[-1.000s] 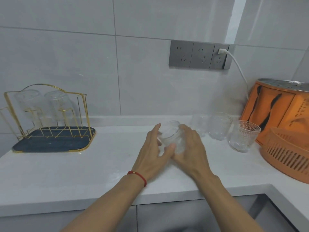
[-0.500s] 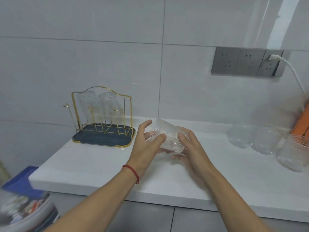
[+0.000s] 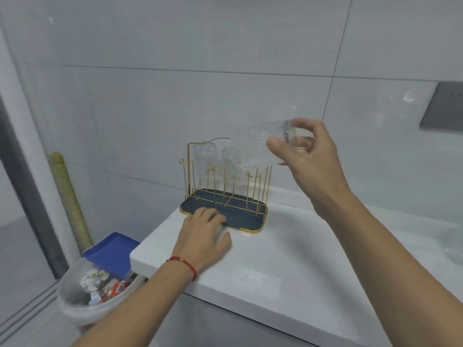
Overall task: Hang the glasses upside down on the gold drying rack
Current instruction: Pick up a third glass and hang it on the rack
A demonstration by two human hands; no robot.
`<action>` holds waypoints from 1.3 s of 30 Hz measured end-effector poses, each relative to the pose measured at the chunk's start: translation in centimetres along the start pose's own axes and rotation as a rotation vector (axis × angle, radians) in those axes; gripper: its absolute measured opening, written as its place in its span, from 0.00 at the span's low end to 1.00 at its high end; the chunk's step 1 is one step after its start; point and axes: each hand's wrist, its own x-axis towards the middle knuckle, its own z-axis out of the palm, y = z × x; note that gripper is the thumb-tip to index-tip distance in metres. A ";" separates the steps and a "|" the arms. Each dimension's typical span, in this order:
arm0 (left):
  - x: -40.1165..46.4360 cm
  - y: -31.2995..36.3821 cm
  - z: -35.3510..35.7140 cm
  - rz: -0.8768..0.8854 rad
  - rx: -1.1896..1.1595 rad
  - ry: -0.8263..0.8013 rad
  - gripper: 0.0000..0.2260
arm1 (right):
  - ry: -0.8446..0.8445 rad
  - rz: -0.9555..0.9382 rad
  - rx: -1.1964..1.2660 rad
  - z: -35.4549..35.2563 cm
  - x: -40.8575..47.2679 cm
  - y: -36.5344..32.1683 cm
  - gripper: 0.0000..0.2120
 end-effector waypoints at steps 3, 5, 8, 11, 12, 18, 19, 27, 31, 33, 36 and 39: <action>0.1 -0.1 0.1 0.028 -0.004 -0.011 0.16 | -0.094 -0.058 -0.117 4.8 2.8 -1.1 0.32; 0.1 -0.4 0.1 0.023 -0.023 -0.027 0.16 | -0.164 -0.100 -0.187 7.7 4.2 -1.5 0.33; 0.2 -0.6 0.3 0.030 -0.027 -0.028 0.17 | -0.263 -0.177 -0.324 11.6 5.9 -1.3 0.34; 0.2 -0.8 0.6 0.035 -0.020 -0.026 0.17 | -0.349 -0.234 -0.477 14.8 6.8 -0.6 0.35; 0.3 -0.8 0.7 0.037 -0.019 -0.024 0.17 | -0.371 -0.248 -0.521 15.7 6.9 -0.3 0.35; 0.6 -0.8 0.8 0.044 -0.006 -0.040 0.18 | -0.398 -0.344 -0.762 19.6 6.6 1.3 0.33; 0.6 -0.8 0.8 0.044 -0.004 -0.038 0.18 | -0.403 -0.349 -0.806 19.9 6.6 1.6 0.32; 0.5 -0.8 0.9 0.028 -0.012 -0.025 0.16 | -0.452 -0.309 -0.920 19.3 6.4 3.5 0.31; 0.4 -0.7 0.8 0.026 -0.008 -0.019 0.16 | -0.488 -0.310 -0.968 18.8 6.4 4.1 0.32; 0.4 -0.6 0.7 0.022 -0.011 -0.022 0.16 | -0.513 -0.321 -1.009 18.6 6.2 4.3 0.32; 0.3 -0.5 0.5 0.007 -0.041 -0.025 0.17 | -0.454 -0.431 -1.053 17.8 5.0 4.2 0.29; 0.2 -0.2 0.0 0.015 -0.086 -0.025 0.17 | -0.316 -0.606 -0.939 15.6 3.0 3.9 0.21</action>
